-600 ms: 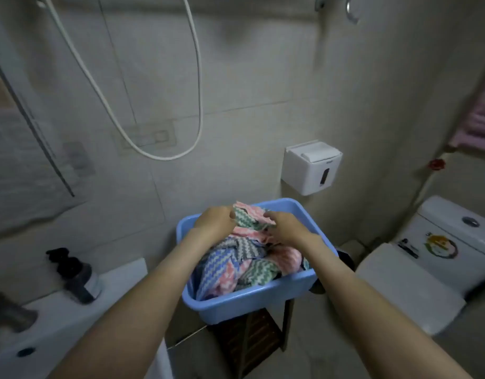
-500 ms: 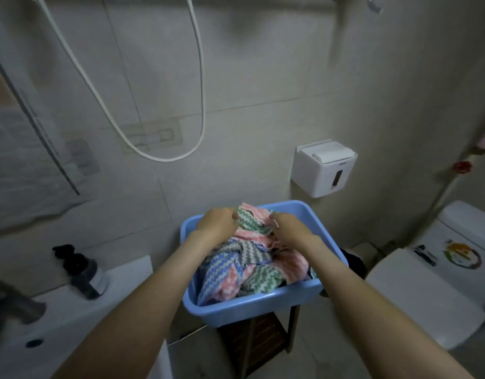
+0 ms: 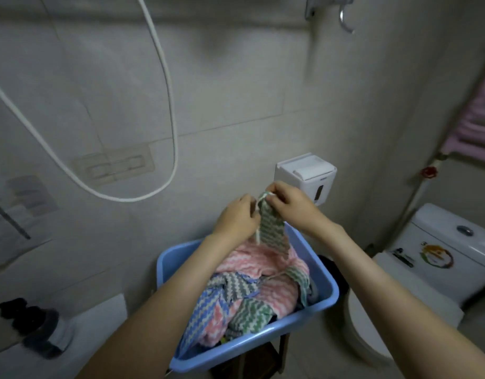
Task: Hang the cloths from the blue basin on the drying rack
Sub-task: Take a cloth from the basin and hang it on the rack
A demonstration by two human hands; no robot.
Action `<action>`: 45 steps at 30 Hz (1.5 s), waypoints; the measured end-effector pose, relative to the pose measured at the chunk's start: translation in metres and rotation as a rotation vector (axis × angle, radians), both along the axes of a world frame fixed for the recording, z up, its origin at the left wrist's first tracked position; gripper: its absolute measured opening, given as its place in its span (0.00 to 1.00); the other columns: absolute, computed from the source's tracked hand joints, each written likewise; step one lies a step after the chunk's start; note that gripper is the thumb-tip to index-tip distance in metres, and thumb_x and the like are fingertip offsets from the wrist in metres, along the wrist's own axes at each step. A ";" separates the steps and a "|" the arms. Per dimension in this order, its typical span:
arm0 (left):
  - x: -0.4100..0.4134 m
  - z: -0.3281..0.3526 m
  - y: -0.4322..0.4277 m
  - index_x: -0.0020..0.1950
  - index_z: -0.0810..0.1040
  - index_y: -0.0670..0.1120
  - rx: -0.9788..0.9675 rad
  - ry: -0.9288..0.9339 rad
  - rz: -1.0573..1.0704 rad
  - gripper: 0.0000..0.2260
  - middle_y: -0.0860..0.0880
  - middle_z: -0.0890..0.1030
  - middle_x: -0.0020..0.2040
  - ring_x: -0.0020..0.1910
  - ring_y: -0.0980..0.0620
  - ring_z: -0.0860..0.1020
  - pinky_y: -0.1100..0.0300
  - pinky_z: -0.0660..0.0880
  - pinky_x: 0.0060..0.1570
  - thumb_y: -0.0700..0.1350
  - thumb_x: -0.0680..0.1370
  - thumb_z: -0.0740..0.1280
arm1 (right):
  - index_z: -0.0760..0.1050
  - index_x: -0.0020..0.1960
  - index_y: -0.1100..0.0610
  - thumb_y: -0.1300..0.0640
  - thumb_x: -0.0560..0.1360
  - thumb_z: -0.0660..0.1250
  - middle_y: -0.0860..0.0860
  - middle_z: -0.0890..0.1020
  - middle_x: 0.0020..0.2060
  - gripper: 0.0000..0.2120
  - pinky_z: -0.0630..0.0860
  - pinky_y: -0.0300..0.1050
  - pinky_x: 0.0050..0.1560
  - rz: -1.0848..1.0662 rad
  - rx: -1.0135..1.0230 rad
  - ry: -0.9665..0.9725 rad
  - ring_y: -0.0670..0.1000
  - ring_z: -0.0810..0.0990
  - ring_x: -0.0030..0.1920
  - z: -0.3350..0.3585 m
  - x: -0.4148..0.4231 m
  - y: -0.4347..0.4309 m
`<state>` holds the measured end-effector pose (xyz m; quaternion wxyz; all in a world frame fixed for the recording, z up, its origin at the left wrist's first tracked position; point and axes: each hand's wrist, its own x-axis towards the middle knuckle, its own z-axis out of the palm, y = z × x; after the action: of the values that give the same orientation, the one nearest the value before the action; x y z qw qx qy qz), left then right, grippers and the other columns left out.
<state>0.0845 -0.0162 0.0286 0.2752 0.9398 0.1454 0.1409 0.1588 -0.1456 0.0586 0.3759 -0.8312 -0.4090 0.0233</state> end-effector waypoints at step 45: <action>0.225 0.046 -0.539 0.49 0.76 0.38 -0.390 0.333 -1.174 0.13 0.42 0.76 0.41 0.39 0.49 0.77 0.59 0.78 0.37 0.49 0.78 0.67 | 0.72 0.37 0.57 0.58 0.80 0.61 0.51 0.71 0.27 0.13 0.67 0.36 0.27 -1.185 0.505 0.155 0.42 0.70 0.23 0.005 0.002 -0.626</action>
<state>0.3094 -0.5550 0.0748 0.4462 0.8049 -0.3297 -0.2104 0.1611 -0.7714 0.0634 0.5375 -0.7980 0.1544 -0.2249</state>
